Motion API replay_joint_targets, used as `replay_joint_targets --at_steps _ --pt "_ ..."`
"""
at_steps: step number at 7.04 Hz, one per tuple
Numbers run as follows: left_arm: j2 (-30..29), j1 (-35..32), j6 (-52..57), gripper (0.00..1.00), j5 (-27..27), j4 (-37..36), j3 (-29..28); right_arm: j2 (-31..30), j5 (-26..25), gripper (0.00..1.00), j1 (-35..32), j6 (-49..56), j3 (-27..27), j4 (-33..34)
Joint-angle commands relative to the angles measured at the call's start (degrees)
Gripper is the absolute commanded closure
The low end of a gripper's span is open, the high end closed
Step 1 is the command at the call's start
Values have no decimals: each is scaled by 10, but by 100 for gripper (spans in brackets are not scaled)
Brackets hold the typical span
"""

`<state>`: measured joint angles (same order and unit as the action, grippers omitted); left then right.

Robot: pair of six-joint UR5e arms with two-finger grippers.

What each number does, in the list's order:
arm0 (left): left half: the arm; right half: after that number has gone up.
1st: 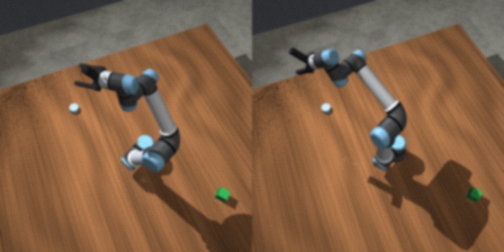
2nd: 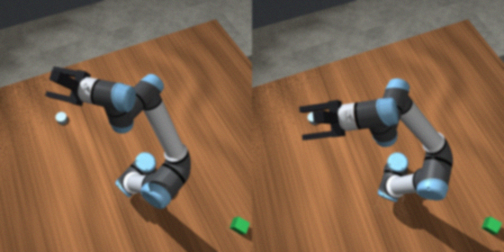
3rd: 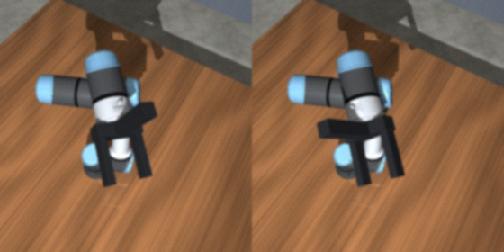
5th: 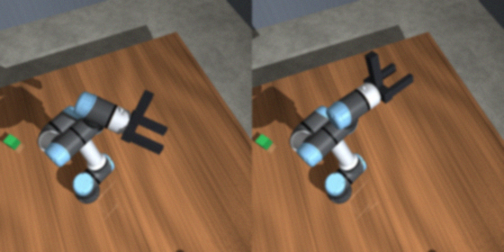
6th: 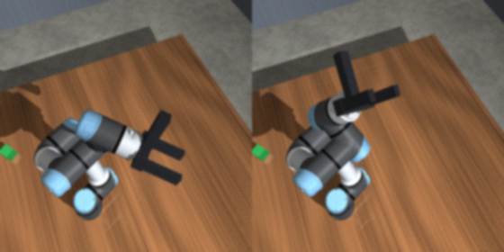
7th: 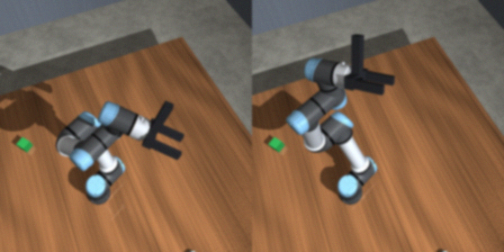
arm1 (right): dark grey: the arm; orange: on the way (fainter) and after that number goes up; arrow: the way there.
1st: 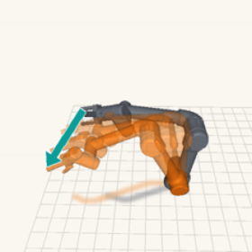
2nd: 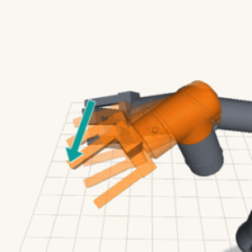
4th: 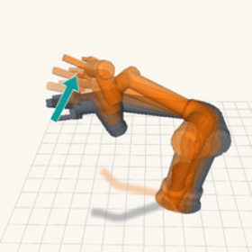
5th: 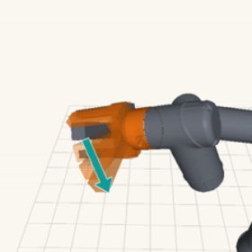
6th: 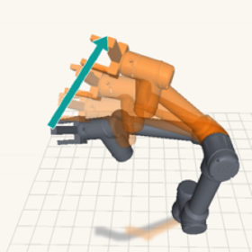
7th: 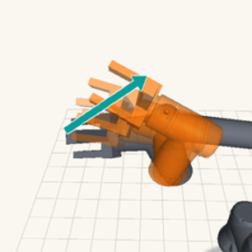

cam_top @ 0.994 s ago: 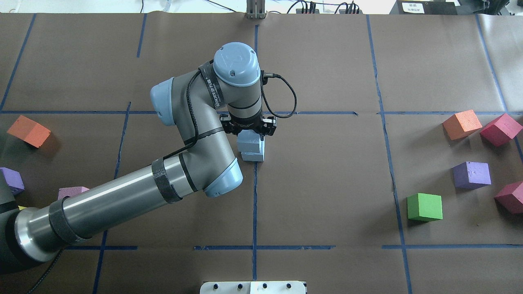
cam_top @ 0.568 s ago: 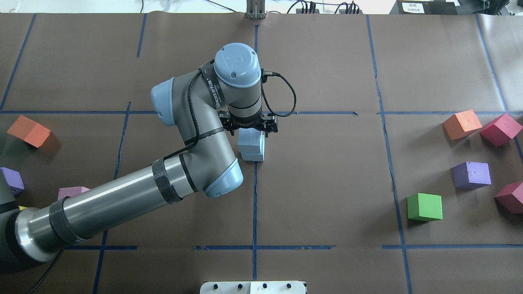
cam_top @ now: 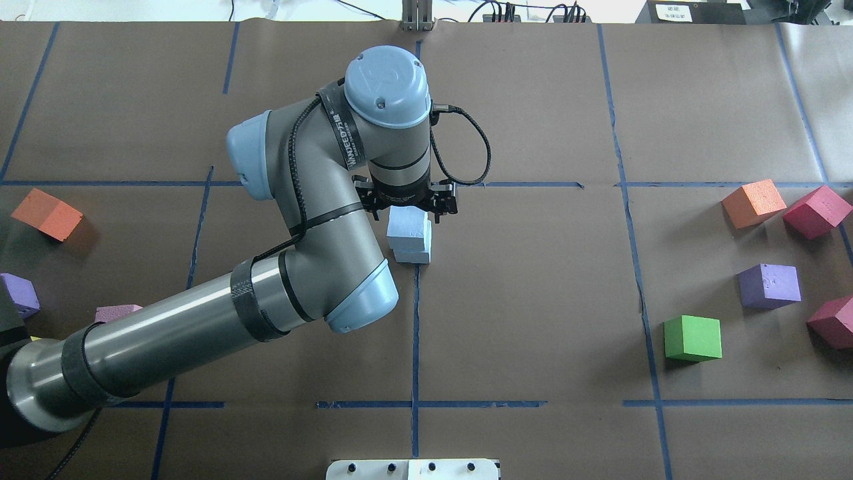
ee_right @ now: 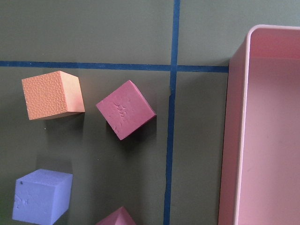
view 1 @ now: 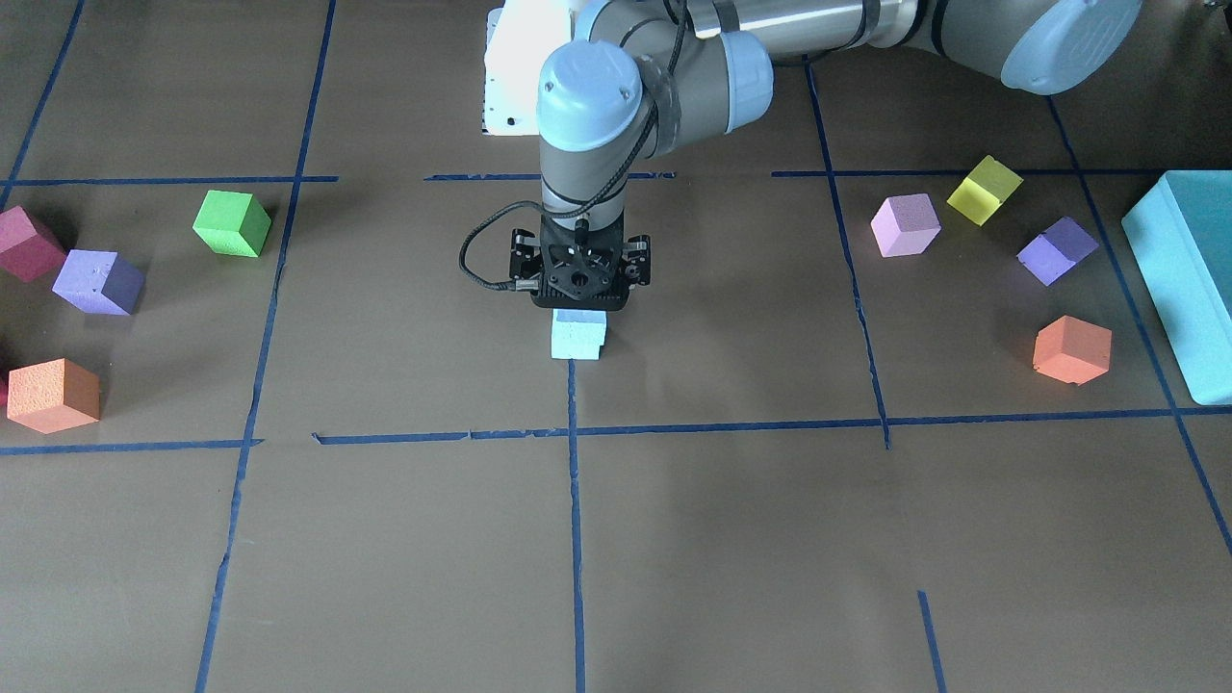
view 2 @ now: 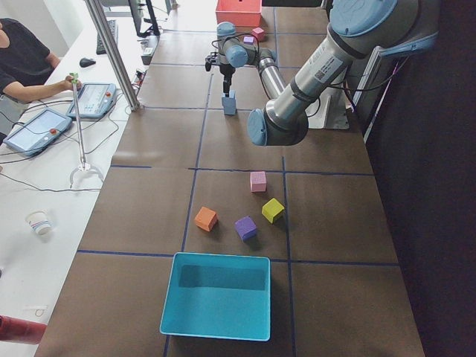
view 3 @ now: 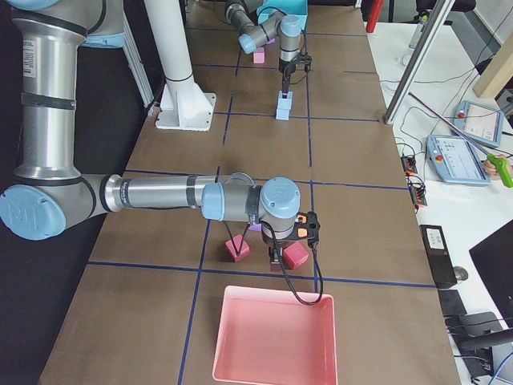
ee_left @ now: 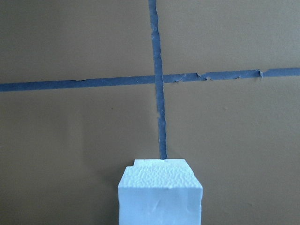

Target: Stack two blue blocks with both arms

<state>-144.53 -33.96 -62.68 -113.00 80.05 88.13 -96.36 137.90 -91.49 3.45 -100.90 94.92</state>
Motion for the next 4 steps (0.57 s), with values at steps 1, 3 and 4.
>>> replay_joint_targets --at_steps 1,3,4 --pt "14 -30 9 0 -10 -72 75 0 0 0 0 2 0 0" --pt "152 -91 119 0 -48 -98 212 -1 -1 0 0 6 0 0" --pt "219 -136 194 0 -49 -98 255 -1 -1 0 0 7 -1 0"
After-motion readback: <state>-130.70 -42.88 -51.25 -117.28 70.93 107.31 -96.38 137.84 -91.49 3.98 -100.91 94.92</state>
